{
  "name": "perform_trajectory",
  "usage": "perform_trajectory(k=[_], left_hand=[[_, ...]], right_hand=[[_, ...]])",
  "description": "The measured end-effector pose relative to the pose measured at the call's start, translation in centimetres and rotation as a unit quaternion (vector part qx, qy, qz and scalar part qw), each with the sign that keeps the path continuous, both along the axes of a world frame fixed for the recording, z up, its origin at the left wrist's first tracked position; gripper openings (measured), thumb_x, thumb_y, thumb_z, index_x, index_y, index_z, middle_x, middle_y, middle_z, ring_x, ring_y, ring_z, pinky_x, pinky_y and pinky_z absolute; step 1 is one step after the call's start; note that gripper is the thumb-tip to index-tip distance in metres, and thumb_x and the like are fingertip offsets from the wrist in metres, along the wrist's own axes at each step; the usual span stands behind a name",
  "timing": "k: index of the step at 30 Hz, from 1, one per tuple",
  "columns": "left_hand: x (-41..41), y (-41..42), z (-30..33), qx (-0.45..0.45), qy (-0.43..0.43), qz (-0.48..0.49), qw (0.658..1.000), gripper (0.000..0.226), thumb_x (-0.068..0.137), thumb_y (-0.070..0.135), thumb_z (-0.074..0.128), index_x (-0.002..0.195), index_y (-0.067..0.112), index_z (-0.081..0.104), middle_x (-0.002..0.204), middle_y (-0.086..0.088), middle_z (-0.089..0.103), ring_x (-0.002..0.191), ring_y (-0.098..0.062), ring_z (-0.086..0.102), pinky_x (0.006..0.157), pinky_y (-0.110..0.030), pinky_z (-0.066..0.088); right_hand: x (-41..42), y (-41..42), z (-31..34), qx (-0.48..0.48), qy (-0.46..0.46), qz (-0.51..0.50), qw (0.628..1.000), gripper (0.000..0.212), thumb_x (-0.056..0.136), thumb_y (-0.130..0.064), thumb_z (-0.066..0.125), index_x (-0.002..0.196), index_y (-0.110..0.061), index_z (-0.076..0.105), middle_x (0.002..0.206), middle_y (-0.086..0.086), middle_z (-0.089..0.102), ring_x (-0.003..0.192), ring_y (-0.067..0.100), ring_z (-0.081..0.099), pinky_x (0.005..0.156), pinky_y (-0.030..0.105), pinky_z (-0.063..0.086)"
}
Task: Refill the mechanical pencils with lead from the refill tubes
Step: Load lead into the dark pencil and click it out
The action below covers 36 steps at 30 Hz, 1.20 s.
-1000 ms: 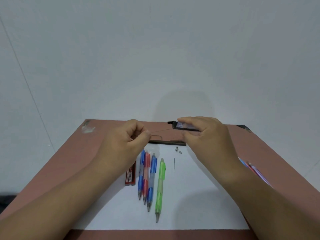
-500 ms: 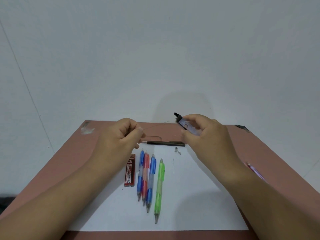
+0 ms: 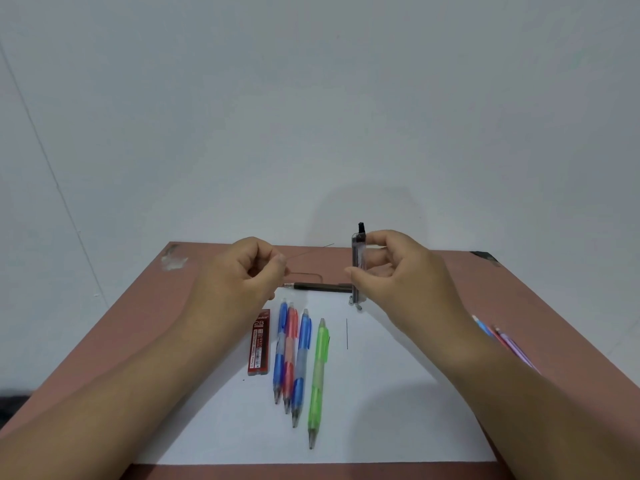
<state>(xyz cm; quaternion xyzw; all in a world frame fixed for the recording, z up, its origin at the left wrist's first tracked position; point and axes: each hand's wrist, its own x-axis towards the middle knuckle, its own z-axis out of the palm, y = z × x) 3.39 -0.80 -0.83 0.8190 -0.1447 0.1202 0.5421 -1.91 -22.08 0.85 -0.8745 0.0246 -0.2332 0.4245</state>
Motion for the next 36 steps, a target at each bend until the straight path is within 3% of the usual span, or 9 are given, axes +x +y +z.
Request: perform_trajectory(k=[3,7,10,12,20,26,29,36], left_hand=[[0.1,0.0,0.0,0.018,-0.005,0.006,1.0,0.018,0.096,0.038,0.06,0.081,0.029,0.066,0.082,0.005,0.073,0.074,-0.014,0.069,0.074,-0.042,0.061],[0.1,0.0,-0.1,0.021,-0.006,0.01,1.0,0.017,0.096,0.037,0.061,0.081,0.03,0.066,0.082,0.005,0.074,0.074,-0.015,0.069,0.074,-0.041,0.061],[0.1,0.0,-0.1,0.014,-0.004,0.01,1.0,0.016,0.095,0.037,0.062,0.081,0.03,0.067,0.081,0.006,0.073,0.074,-0.015,0.069,0.074,-0.041,0.061],[0.2,0.0,-0.2,0.007,-0.002,0.009,1.0,0.017,0.095,0.036,0.062,0.08,0.03,0.067,0.081,0.005,0.073,0.074,-0.016,0.07,0.075,-0.042,0.061],[0.4,0.2,-0.4,0.013,-0.006,0.009,1.0,0.017,0.095,0.037,0.062,0.081,0.03,0.066,0.082,0.005,0.073,0.075,-0.016,0.069,0.071,-0.039,0.06],[0.6,0.2,-0.6,0.025,-0.013,0.019,0.999,0.016,0.094,0.038,0.063,0.08,0.031,0.066,0.079,0.012,0.072,0.073,-0.007,0.068,0.058,-0.019,0.052],[0.5,0.2,-0.6,0.023,-0.014,0.016,1.0,0.016,0.094,0.037,0.063,0.08,0.03,0.067,0.079,0.012,0.072,0.073,-0.006,0.068,0.056,-0.015,0.049],[0.5,0.2,-0.6,0.028,-0.011,0.006,1.0,0.014,0.095,0.037,0.063,0.083,0.03,0.068,0.08,0.014,0.072,0.075,-0.003,0.067,0.054,-0.011,0.048]], right_hand=[[-0.1,0.0,0.1,0.003,0.004,0.018,1.0,0.056,0.088,-0.025,0.077,0.136,-0.043,0.053,0.088,-0.024,0.072,0.076,-0.005,0.07,0.065,0.009,0.053],[0.0,-0.1,0.2,0.033,0.005,0.029,0.999,0.057,0.089,-0.023,0.077,0.137,-0.044,0.053,0.089,-0.024,0.074,0.078,-0.001,0.071,0.068,0.016,0.057],[0.1,-0.1,0.2,0.055,0.009,0.045,0.997,0.054,0.088,-0.021,0.078,0.131,-0.043,0.055,0.087,-0.018,0.076,0.08,0.007,0.073,0.076,0.038,0.063],[0.0,0.0,0.3,0.058,0.013,0.052,0.997,0.05,0.087,-0.02,0.078,0.125,-0.043,0.056,0.085,-0.014,0.076,0.079,0.011,0.073,0.076,0.044,0.063],[-0.6,0.1,1.0,0.061,0.082,0.116,0.988,0.038,0.085,-0.017,0.081,0.111,-0.039,0.064,0.077,0.006,0.074,0.069,0.023,0.074,0.07,0.041,0.064],[-1.0,-0.4,1.5,-0.005,0.176,0.223,0.959,0.04,0.082,-0.014,0.082,0.105,-0.044,0.07,0.1,-0.01,0.07,0.074,0.015,0.075,0.068,0.037,0.065],[-1.0,-0.6,1.4,-0.052,0.201,0.253,0.945,0.042,0.08,-0.017,0.081,0.106,-0.047,0.069,0.101,-0.01,0.066,0.067,0.01,0.069,0.069,0.035,0.064],[-0.5,-1.3,1.1,-0.196,0.27,0.251,0.909,0.043,0.08,-0.033,0.08,0.112,-0.056,0.061,0.097,-0.021,0.06,0.075,0.007,0.064,0.074,0.033,0.062]])
